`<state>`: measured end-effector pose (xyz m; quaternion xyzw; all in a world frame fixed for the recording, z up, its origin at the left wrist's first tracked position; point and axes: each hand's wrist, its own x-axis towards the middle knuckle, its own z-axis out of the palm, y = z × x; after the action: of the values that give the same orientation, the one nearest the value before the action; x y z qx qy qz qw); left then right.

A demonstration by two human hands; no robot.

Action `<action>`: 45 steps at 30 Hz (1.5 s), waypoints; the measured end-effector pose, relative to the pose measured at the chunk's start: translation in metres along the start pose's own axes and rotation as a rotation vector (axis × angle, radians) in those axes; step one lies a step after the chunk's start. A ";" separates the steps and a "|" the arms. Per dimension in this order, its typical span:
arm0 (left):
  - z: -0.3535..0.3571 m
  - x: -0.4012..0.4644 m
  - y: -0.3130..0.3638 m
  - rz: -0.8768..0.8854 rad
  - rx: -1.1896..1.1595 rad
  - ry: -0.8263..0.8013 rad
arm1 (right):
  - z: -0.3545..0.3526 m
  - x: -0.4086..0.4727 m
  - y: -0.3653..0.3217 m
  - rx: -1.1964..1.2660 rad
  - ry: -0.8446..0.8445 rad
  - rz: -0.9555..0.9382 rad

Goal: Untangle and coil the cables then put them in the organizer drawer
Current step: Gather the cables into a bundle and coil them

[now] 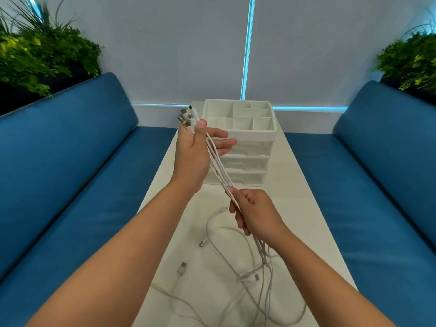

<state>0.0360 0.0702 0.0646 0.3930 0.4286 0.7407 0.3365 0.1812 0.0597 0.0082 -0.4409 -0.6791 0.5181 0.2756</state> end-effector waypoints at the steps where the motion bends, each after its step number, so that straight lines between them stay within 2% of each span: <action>1: -0.001 0.001 -0.001 -0.001 -0.011 0.015 | 0.001 0.000 0.001 0.023 0.010 -0.003; 5: -0.007 0.001 -0.002 -0.005 0.007 0.040 | 0.004 -0.006 0.007 0.198 -0.028 -0.126; 11: -0.016 0.000 -0.008 0.050 0.122 0.124 | 0.013 -0.015 0.002 0.224 0.021 -0.186; 16: -0.022 0.001 -0.013 0.104 0.315 0.137 | 0.013 -0.023 -0.013 0.359 -0.116 -0.168; 20: -0.027 0.003 -0.016 0.098 0.348 0.118 | 0.008 -0.021 -0.013 0.360 -0.232 -0.071; 22: -0.027 0.002 -0.015 0.058 0.284 0.101 | 0.002 -0.016 -0.009 0.218 -0.234 0.001; 25: -0.017 -0.004 -0.009 0.011 0.085 0.047 | -0.003 -0.004 -0.002 -0.026 -0.094 0.060; 27: -0.008 -0.008 -0.005 -0.006 -0.046 0.012 | -0.006 0.004 0.002 -0.091 -0.015 0.072; 30: -0.006 -0.006 0.001 -0.063 -0.235 0.005 | -0.012 0.007 0.002 -0.053 -0.021 0.033; 34: -0.015 0.006 0.004 -0.110 -0.318 0.069 | -0.016 -0.002 -0.004 0.222 -0.276 -0.093; 36: -0.015 0.007 0.006 -0.125 -0.347 0.071 | -0.012 -0.005 -0.004 0.276 -0.359 -0.075; 39: -0.009 0.005 0.006 -0.138 -0.386 0.024 | -0.010 0.002 0.003 0.205 -0.260 0.052; 42: -0.009 0.002 0.002 -0.134 -0.374 0.028 | -0.013 0.008 0.008 0.115 -0.117 0.075; 45: -0.011 0.002 -0.002 -0.140 -0.353 0.022 | -0.010 0.000 0.012 0.175 -0.165 0.046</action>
<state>0.0263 0.0683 0.0601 0.2890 0.3219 0.7833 0.4464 0.1929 0.0655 0.0004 -0.3866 -0.6415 0.6158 0.2444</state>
